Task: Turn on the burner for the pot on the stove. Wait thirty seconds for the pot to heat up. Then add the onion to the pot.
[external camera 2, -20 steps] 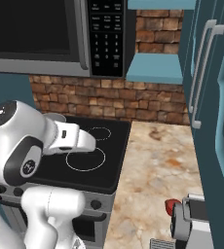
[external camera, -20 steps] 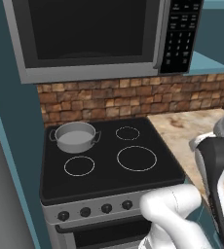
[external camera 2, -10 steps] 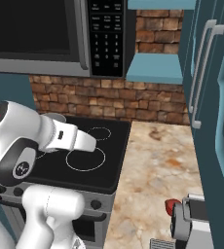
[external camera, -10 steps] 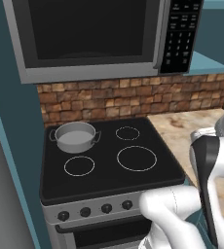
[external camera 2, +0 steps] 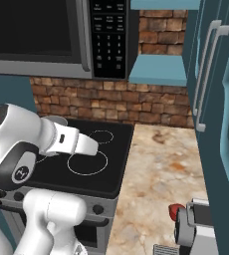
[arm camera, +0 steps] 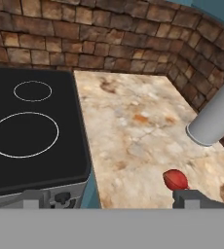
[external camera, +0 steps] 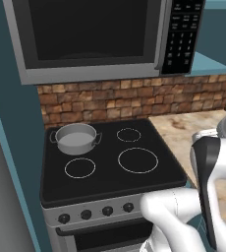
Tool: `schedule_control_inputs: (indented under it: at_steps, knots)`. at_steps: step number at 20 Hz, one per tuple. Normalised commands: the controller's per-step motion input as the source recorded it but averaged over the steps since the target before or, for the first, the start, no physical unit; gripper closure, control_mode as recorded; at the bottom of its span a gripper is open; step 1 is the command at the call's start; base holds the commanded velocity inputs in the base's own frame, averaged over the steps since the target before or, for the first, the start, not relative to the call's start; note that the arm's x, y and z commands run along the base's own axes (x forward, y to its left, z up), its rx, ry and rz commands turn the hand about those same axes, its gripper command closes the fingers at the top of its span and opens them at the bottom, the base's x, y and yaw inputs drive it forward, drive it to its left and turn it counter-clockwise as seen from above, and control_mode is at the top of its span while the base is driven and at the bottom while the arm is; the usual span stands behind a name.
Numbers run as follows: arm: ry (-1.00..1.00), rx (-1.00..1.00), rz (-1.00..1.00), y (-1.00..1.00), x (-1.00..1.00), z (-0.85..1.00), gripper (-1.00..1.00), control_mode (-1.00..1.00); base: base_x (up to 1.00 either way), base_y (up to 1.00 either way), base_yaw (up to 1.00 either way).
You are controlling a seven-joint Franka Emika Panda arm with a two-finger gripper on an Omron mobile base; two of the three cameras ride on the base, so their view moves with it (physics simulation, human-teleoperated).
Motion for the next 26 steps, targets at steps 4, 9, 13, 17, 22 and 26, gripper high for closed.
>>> schedule_control_inputs:
  at_steps: [4,9,13,17,22,26]
  knots:
    - [0.00,0.00,0.00,0.00,0.00,0.00,-1.00,-1.00,0.00,0.00,0.00]
    - [0.00,0.00,0.00,0.00,0.00,0.00,-1.00,-1.00,0.00,0.00,0.00]
    - [0.00,0.00,0.00,0.00,0.00,0.00,-1.00,-1.00,0.00,0.00,0.00]
    - [0.00,0.00,0.00,0.00,0.00,0.00,-1.00,-1.00,0.00,0.00,0.00]
    - [0.00,0.00,0.00,0.00,0.00,0.00,-1.00,-1.00,0.00,0.00,0.00]
    - [0.00,0.00,0.00,0.00,0.00,0.00,-1.00,-1.00,0.00,0.00,0.00]
